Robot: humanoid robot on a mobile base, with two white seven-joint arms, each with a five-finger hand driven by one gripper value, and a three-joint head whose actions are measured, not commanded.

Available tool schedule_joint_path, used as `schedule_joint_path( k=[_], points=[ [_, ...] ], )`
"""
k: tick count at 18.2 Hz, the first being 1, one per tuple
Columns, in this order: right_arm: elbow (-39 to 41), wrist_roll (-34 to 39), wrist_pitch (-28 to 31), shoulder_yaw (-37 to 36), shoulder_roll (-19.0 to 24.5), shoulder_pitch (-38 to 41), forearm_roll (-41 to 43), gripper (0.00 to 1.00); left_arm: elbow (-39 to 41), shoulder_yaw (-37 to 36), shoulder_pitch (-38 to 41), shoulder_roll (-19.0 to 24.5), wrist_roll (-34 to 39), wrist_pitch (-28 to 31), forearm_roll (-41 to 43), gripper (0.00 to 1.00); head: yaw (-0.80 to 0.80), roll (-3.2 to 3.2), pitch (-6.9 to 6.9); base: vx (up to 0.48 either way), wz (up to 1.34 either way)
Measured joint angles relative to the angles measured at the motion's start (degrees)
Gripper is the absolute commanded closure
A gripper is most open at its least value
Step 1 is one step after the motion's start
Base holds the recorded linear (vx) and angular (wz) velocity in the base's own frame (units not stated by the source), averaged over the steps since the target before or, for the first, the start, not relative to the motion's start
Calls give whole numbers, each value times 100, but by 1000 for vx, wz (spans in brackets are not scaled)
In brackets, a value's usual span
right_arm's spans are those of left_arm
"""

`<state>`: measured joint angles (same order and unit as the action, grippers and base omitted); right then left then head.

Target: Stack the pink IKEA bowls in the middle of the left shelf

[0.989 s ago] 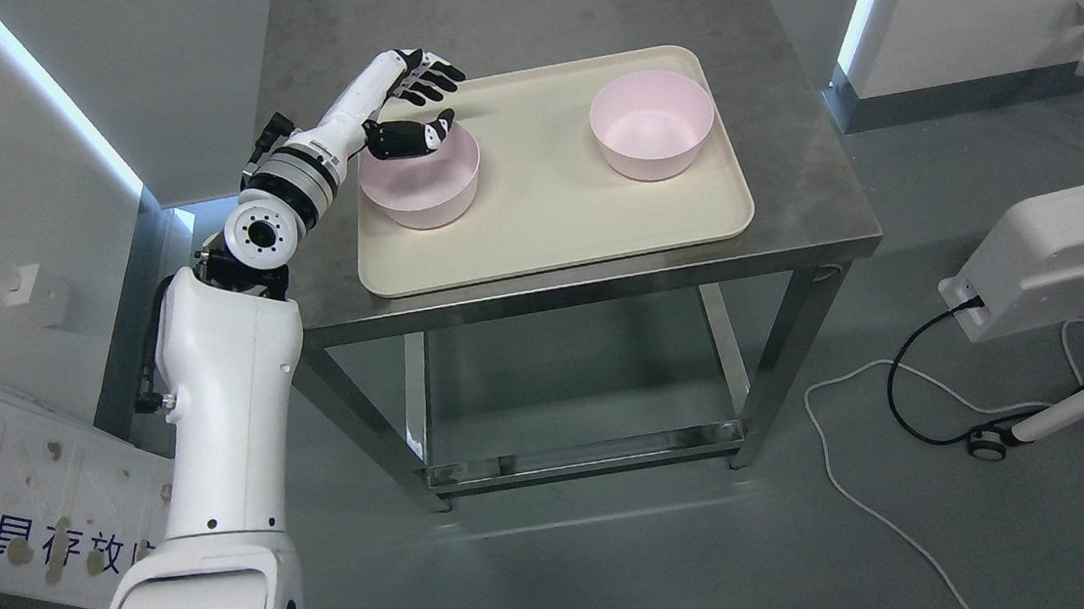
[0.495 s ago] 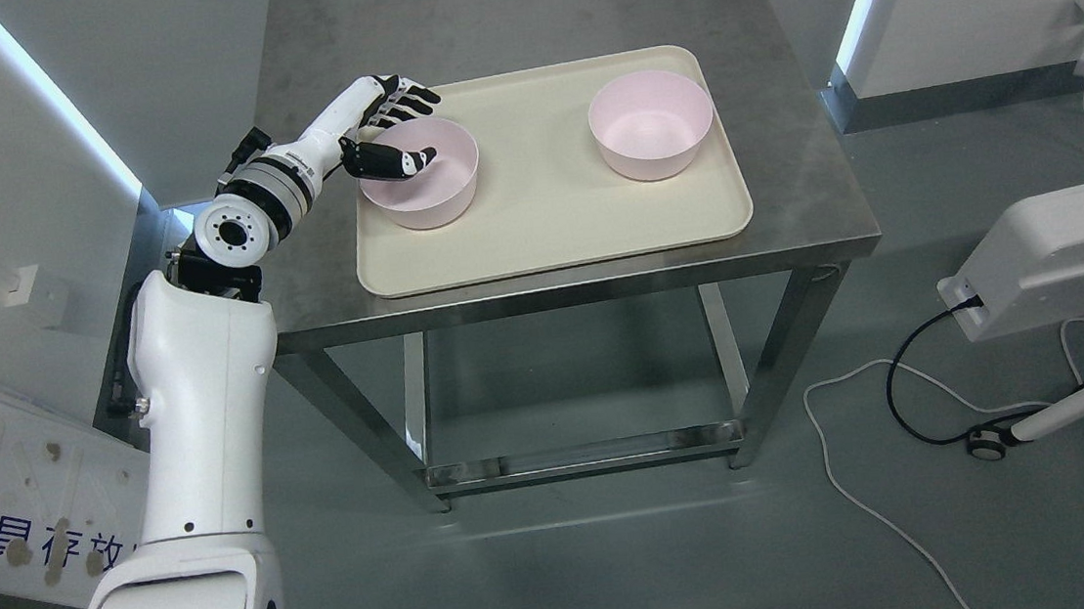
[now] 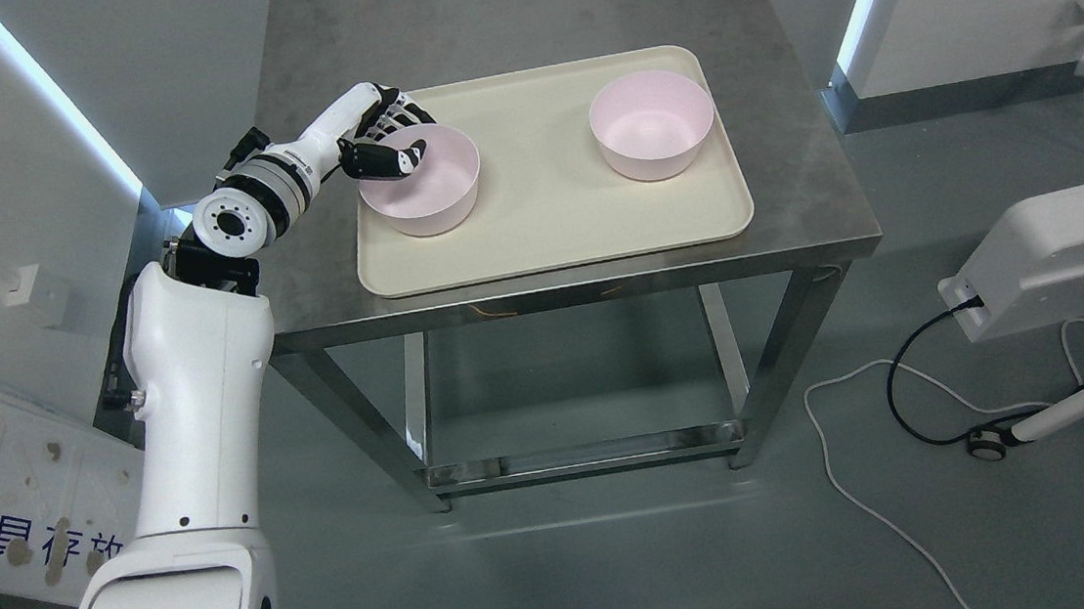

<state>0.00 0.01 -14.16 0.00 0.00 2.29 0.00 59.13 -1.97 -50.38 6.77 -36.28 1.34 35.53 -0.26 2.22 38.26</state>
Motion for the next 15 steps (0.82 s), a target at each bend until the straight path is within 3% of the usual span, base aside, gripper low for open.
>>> schedule_joint_path(
  k=[9,12,13,14,15],
  points=[
    [0,0,0,0,0,0,0,0,38,265,-197,-332,-3,-117,-129,99,0,0,0,0,0],
    [0,0,0,0,0,0,0,0,69,355,-311,-419,-3,26,-242,95,0,0,0,0,0],
    [0,0,0,0,0,0,0,0,80,386,-340,-444,-3,49,-272,84,0,0,0,0,0],
    [0,0,0,0,0,0,0,0,90,410,-358,-463,4,59,-299,49,0,0,0,0,0],
    [0,0,0,0,0,0,0,0,107,448,-385,-490,63,65,-359,31,0,0,0,0,0]
  ],
)
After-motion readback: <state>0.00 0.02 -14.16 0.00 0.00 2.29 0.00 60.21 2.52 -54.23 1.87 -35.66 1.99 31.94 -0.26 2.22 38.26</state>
